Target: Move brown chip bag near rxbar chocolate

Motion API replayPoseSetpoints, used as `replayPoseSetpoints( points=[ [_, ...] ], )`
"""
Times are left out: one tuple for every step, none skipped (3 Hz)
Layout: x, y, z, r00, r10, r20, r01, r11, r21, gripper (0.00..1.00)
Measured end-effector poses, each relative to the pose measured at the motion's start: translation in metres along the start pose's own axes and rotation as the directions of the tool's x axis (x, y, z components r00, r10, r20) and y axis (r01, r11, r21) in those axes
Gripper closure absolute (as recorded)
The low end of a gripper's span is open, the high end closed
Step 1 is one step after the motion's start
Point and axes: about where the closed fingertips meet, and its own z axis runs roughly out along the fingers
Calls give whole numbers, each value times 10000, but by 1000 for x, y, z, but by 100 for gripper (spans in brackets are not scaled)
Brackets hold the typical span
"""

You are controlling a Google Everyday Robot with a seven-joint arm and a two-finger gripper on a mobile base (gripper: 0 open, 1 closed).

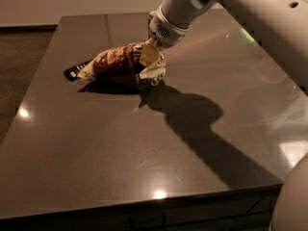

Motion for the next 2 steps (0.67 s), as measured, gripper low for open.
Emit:
replayPoseSetpoints(
  points=[
    [-1, 1, 2, 10000, -16, -15, 16, 10000, -28, 12],
    [-1, 2, 4, 10000, -28, -29, 28, 10000, -52, 0]
  ],
)
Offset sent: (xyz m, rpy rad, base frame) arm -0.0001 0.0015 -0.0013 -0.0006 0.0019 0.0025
